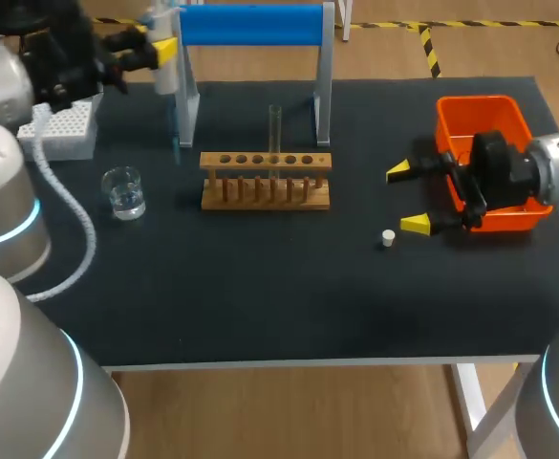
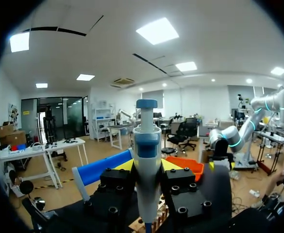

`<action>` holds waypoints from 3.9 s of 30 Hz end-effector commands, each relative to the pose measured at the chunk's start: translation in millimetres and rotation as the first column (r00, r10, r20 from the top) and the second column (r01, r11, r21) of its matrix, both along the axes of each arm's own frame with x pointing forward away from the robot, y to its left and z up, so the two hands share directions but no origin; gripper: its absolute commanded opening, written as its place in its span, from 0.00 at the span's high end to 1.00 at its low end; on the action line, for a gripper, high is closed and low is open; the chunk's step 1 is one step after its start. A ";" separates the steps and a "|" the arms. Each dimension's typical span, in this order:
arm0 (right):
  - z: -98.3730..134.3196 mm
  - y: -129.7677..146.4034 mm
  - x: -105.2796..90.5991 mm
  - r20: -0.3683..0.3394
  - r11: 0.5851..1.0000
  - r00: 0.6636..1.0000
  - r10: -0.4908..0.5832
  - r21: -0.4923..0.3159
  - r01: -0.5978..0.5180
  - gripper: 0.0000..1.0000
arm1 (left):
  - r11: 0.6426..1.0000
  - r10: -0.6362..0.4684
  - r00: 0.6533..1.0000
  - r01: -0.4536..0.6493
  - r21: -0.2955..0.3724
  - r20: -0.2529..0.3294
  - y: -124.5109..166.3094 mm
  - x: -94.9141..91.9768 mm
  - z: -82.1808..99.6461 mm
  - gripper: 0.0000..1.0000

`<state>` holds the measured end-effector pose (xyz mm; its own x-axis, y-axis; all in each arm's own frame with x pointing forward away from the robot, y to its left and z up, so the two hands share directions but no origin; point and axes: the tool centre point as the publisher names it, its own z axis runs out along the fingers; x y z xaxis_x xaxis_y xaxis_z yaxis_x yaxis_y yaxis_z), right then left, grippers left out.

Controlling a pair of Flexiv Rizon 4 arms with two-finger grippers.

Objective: Invert the test tube, pick up the pipette, mount the tip to pipette, aspirate from beaker and dispense into the tube, eject the tip, return the pipette, and cap with the stopper.

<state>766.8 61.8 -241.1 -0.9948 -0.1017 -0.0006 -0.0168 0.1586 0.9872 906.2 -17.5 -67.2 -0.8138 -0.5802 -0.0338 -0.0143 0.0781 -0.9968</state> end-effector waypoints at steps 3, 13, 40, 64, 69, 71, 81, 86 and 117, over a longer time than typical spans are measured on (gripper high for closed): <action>0.9 -1.0 -1.0 0.000 1.000 1.000 -0.001 -0.002 0.001 0.00 | 1.000 -0.002 1.000 0.002 -0.012 0.009 52.2 -8.2 -8.8 1.00; 0.9 -1.0 -1.0 0.000 1.000 1.000 -0.001 -0.002 0.001 0.00 | 1.000 0.027 1.000 -0.027 -0.002 0.004 80.5 9.5 -18.1 1.00; 0.9 -1.0 -1.0 0.000 1.000 1.000 -0.001 -0.002 0.001 0.00 | 0.998 0.062 0.998 -0.062 -0.011 -0.010 90.9 18.4 -22.5 1.00; 0.9 -1.0 -1.0 0.000 1.000 1.000 -0.001 -0.002 0.001 0.00 | 0.998 0.062 0.998 -0.062 -0.011 -0.010 90.9 18.4 -22.5 1.00; 0.9 -1.0 -1.0 0.000 1.000 1.000 -0.001 -0.002 0.001 0.00 | 0.998 0.062 0.998 -0.062 -0.011 -0.010 90.9 18.4 -22.5 1.00; 0.9 -1.0 -1.0 0.000 1.000 1.000 -0.001 -0.002 0.001 0.00 | 0.998 0.062 0.998 -0.062 -0.011 -0.010 90.9 18.4 -22.5 1.00; -5.8 77.1 -7.6 -0.009 0.994 0.999 0.046 -0.103 -0.047 0.00 | 0.998 0.062 0.998 -0.062 -0.011 -0.010 90.9 18.4 -22.5 1.00; -16.0 124.9 -8.4 -0.043 0.992 0.998 0.034 -0.121 -0.039 0.00 | 0.998 0.062 0.998 -0.062 -0.011 -0.010 90.9 18.4 -22.5 1.00; -37.1 275.1 22.8 0.101 0.905 0.959 -0.266 -0.316 0.284 0.00 | 0.998 0.062 0.998 -0.062 -0.011 -0.010 90.9 18.4 -22.5 1.00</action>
<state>787.6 305.1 -267.7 -0.9898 0.1341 -0.0487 0.0157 0.4417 0.8970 924.7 74.1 -89.3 -0.7783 -0.6277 -0.0182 -0.0304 0.0667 -0.9973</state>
